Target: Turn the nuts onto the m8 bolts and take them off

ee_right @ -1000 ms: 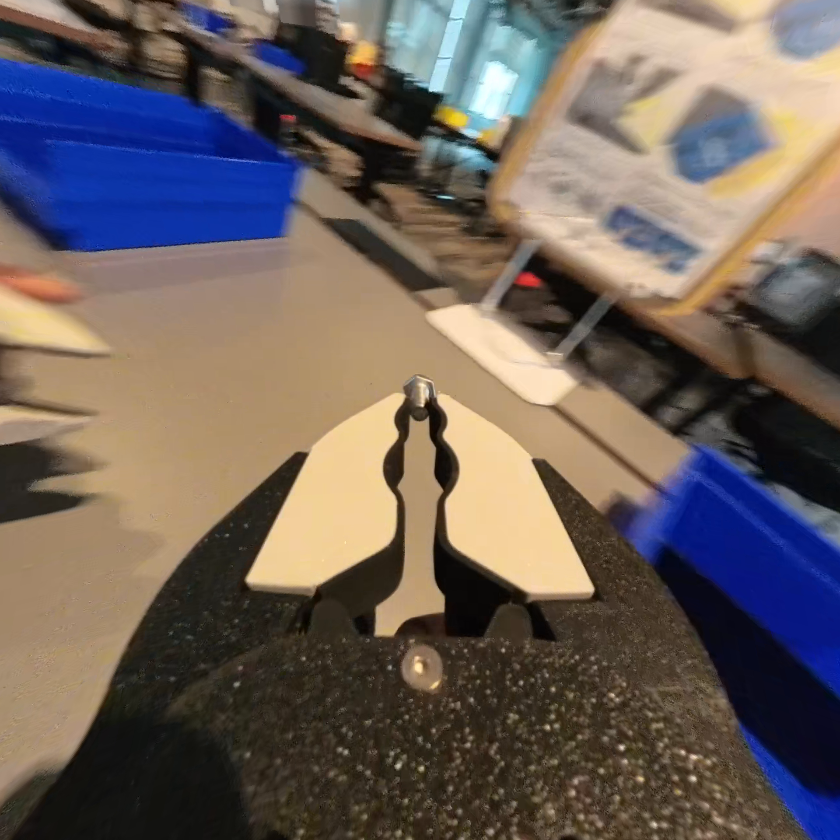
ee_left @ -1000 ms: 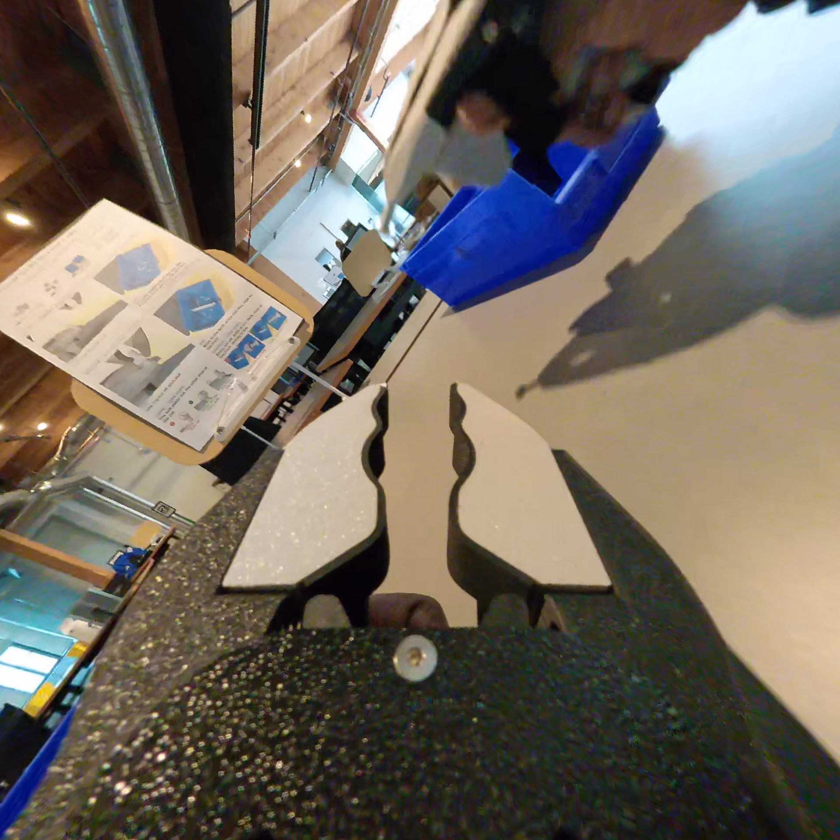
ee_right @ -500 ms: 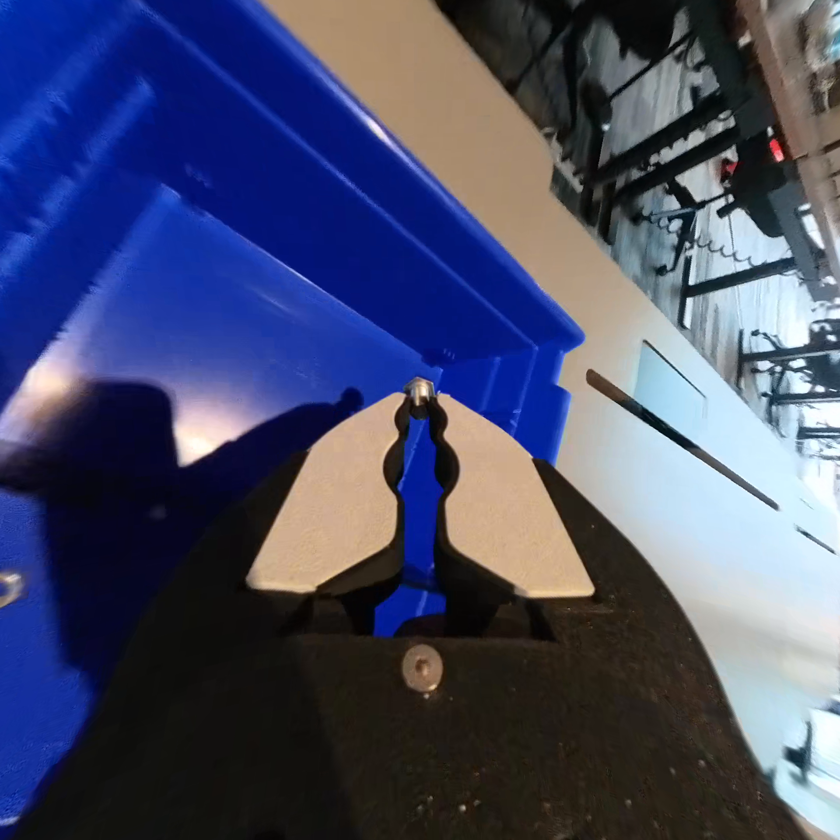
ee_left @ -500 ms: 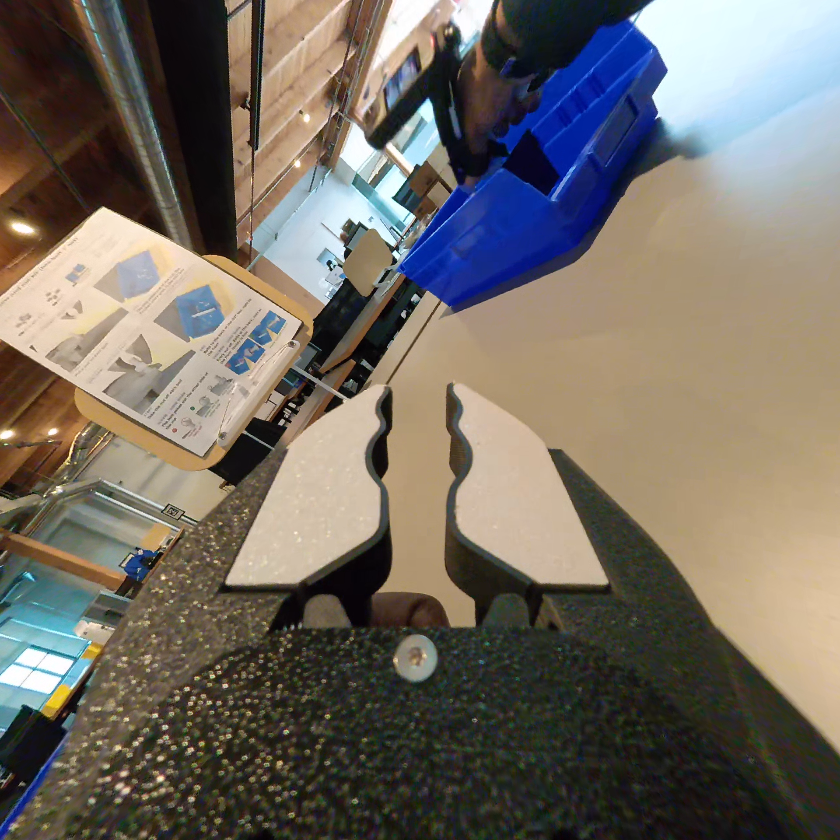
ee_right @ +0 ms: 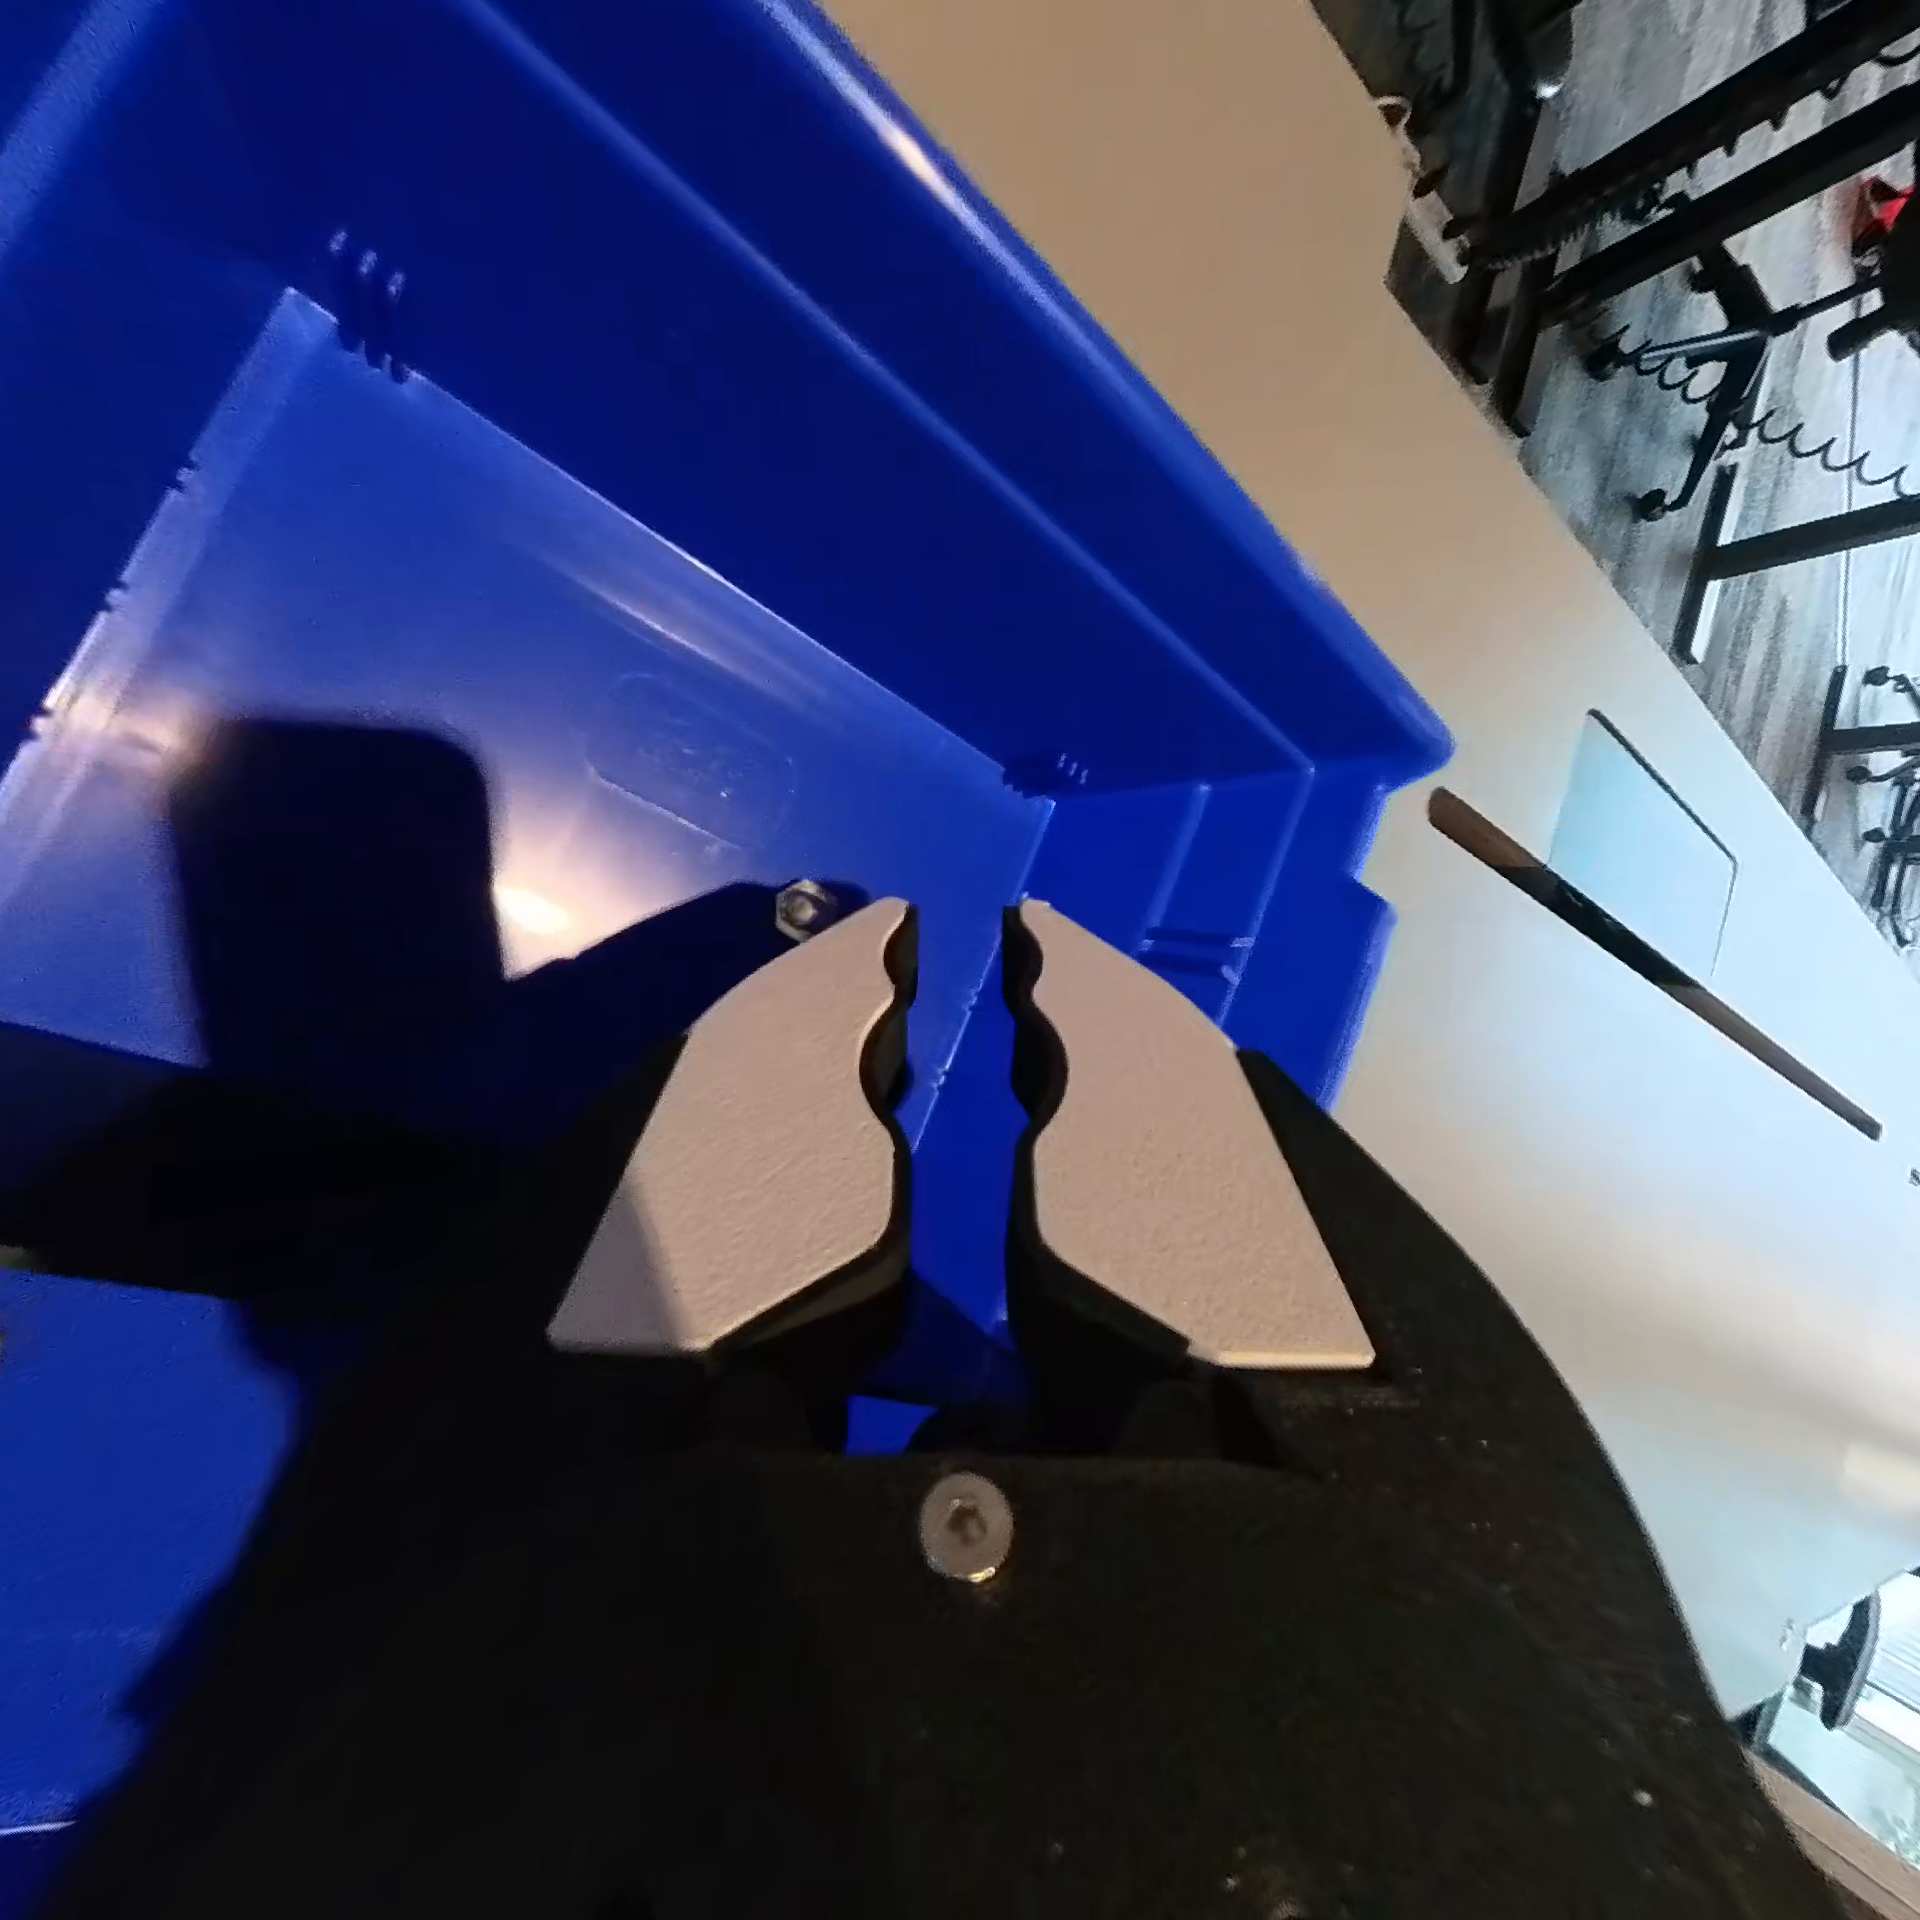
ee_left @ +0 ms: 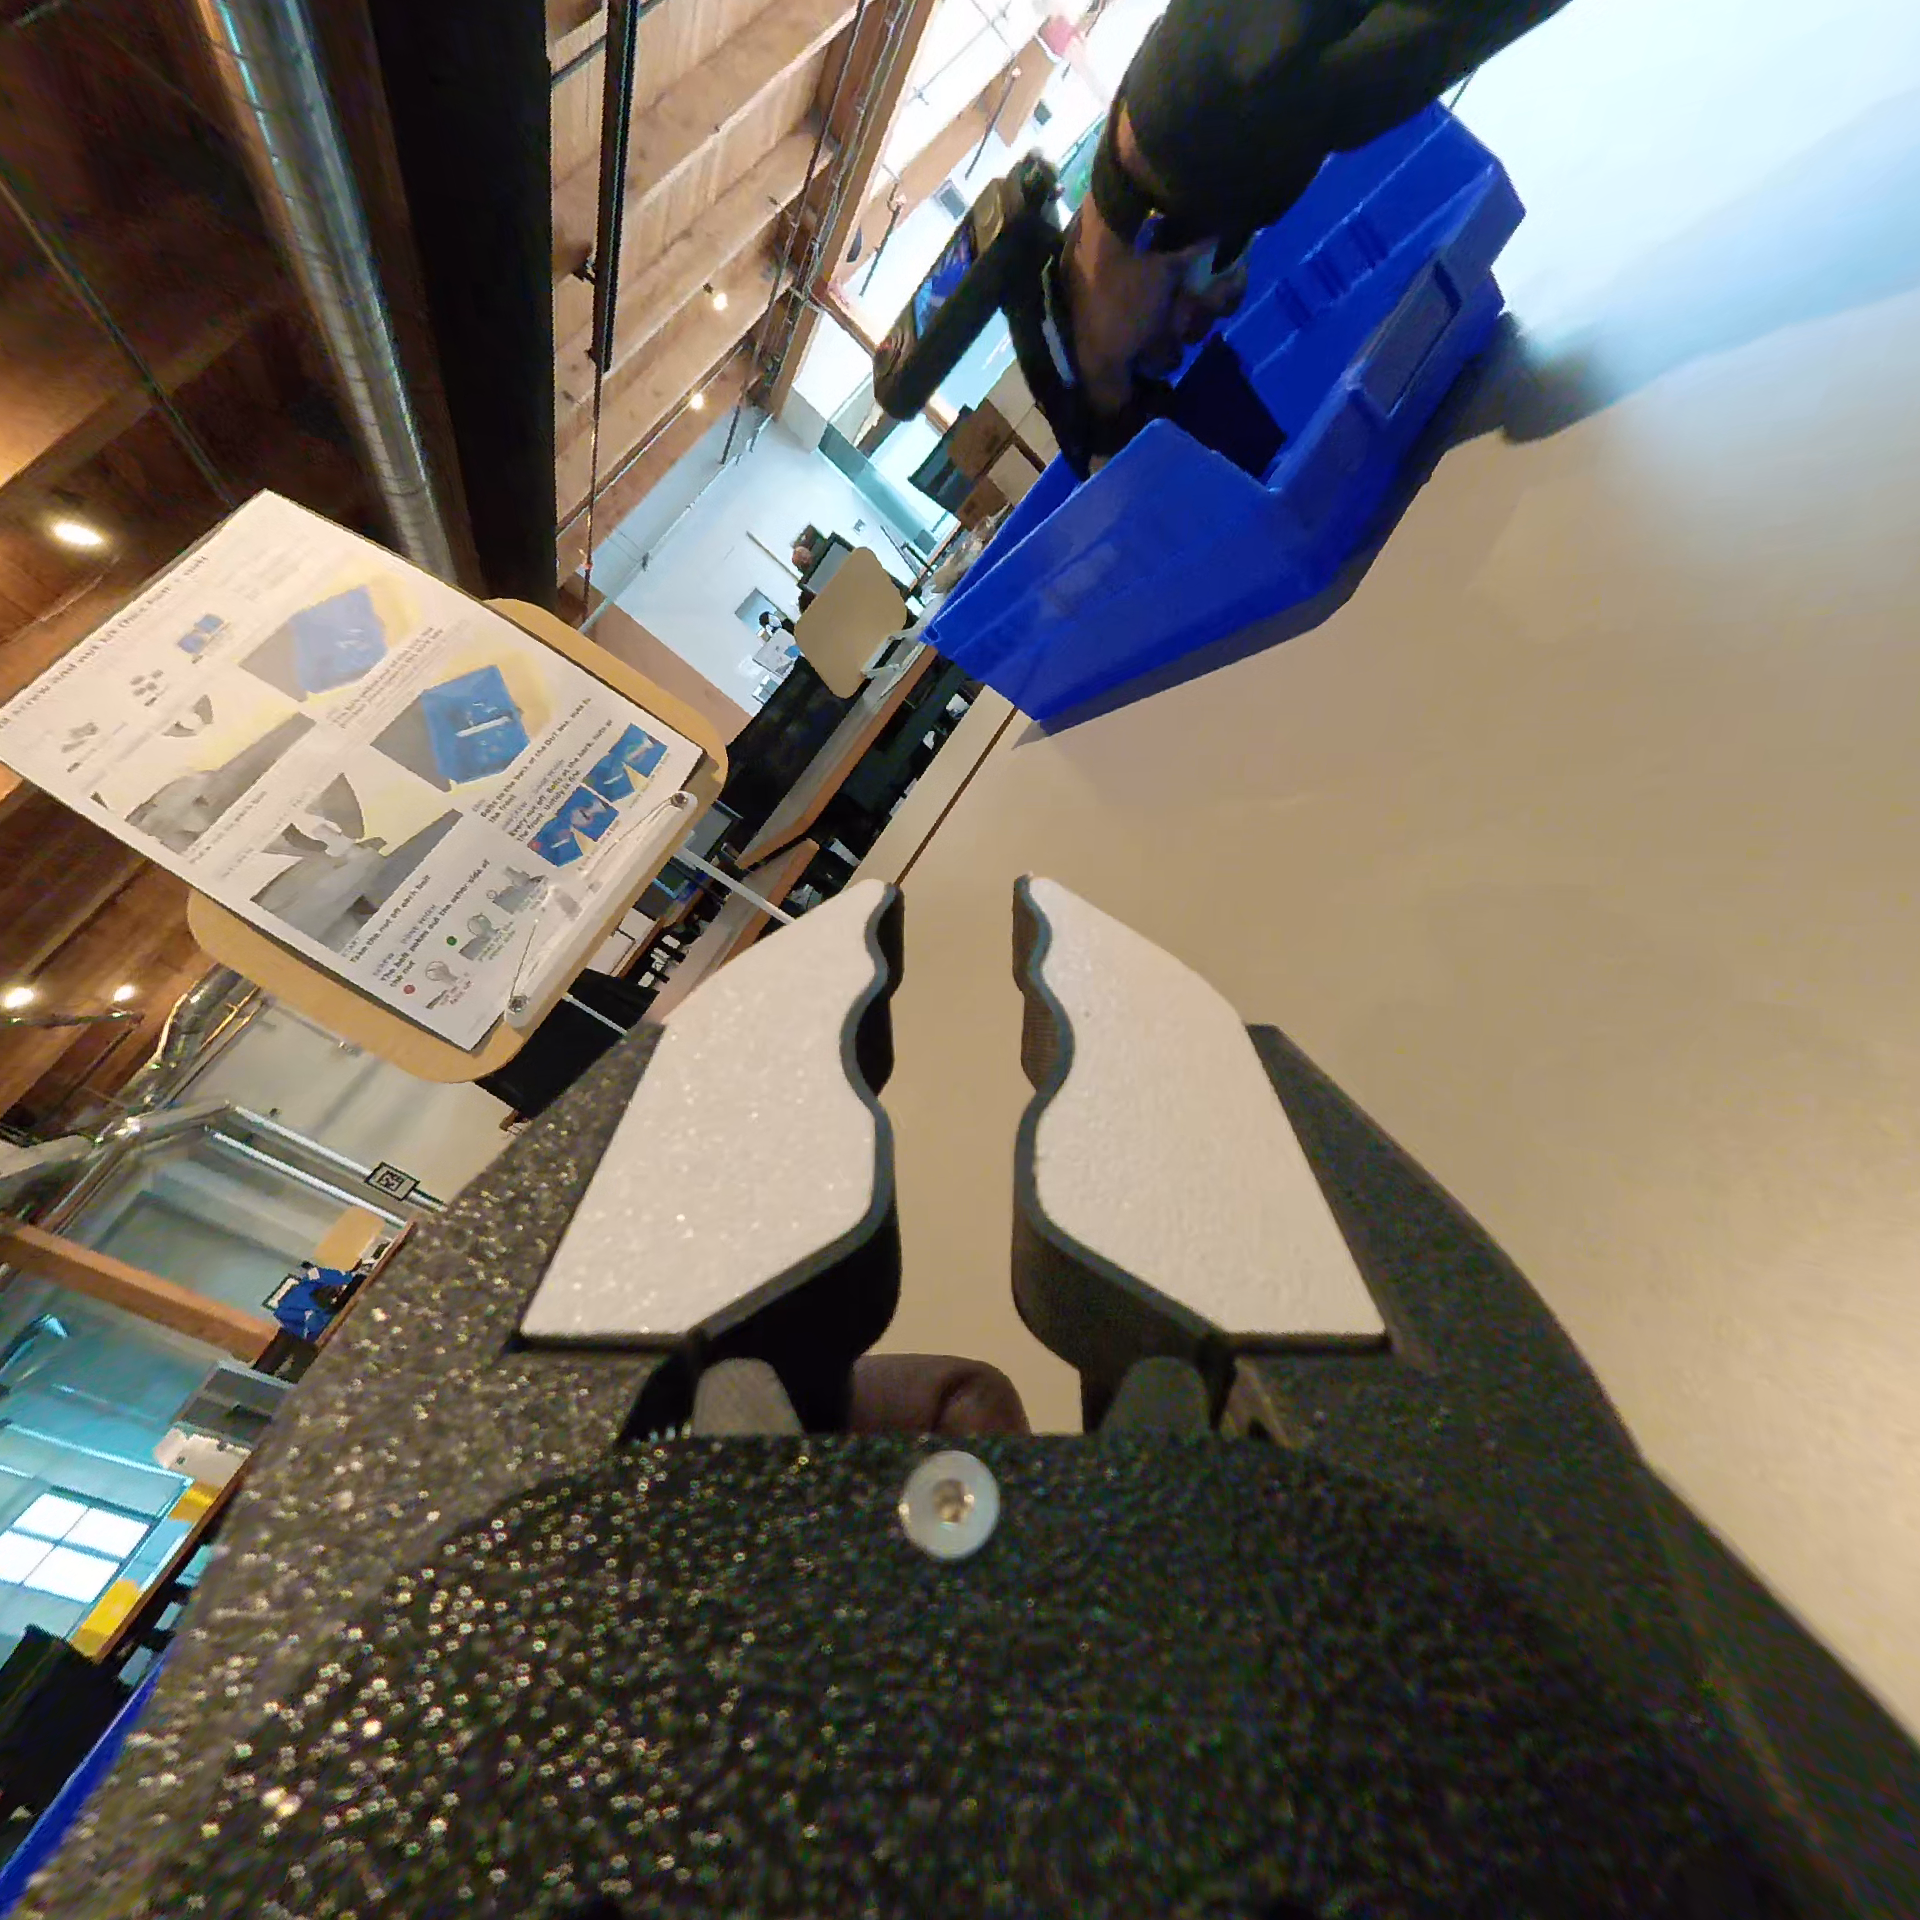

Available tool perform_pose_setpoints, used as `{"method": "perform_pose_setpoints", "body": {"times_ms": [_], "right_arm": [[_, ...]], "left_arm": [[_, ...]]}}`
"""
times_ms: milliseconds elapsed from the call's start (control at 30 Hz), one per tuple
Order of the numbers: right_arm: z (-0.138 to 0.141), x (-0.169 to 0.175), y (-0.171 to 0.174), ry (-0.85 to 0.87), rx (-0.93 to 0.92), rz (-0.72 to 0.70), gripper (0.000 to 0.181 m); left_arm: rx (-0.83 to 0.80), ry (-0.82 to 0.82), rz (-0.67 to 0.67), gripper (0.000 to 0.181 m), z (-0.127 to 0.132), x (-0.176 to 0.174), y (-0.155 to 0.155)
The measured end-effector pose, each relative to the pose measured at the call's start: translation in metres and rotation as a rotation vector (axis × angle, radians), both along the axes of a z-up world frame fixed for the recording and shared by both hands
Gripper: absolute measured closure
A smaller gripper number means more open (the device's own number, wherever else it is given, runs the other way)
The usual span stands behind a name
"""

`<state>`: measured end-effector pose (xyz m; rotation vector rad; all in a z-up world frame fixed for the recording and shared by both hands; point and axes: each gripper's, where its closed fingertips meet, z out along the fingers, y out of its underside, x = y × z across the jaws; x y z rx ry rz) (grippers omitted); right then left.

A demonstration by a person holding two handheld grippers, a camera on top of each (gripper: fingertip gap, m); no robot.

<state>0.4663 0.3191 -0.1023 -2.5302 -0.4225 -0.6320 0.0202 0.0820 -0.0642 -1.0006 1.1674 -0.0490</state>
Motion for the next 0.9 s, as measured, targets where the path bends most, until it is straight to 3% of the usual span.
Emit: {"method": "perform_pose_setpoints", "body": {"times_ms": [133, 233, 333, 433, 533, 600, 633, 767, 900], "right_arm": [[0.029, 0.004, 0.004, -0.037, 0.153, -0.009, 0.157], [0.086, -0.012, -0.004, -0.013, 0.440, -0.012, 0.148], [0.150, -0.075, -0.044, 0.168, 0.764, 0.105, 0.140], [0.190, -0.174, -0.113, 0.361, 1.006, 0.346, 0.145], [0.179, -0.264, -0.179, 0.510, 1.083, 0.568, 0.160], [0.148, -0.311, -0.210, 0.560, 1.063, 0.669, 0.180], [0.128, -0.327, -0.220, 0.557, 1.035, 0.694, 0.181], [0.063, -0.363, -0.242, 0.508, 0.963, 0.750, 0.181], [0.051, -0.373, -0.243, 0.505, 0.922, 0.773, 0.181]], "left_arm": [[0.001, 0.003, 0.004, 0.162, -0.001, 0.000, 0.001], [-0.004, 0.001, 0.010, 0.162, -0.001, -0.001, 0.002], [-0.018, -0.005, 0.024, 0.162, -0.001, -0.002, 0.006], [-0.066, -0.037, 0.065, 0.162, 0.000, -0.008, 0.015], [-0.155, -0.118, 0.119, 0.163, 0.004, -0.023, 0.029], [-0.223, -0.173, 0.180, 0.164, 0.005, -0.041, 0.041], [-0.261, -0.194, 0.220, 0.166, 0.005, -0.053, 0.047], [-0.345, -0.206, 0.457, 0.168, 0.017, -0.137, 0.071], [-0.505, -0.184, 0.624, 0.166, 0.044, -0.246, 0.088]]}}
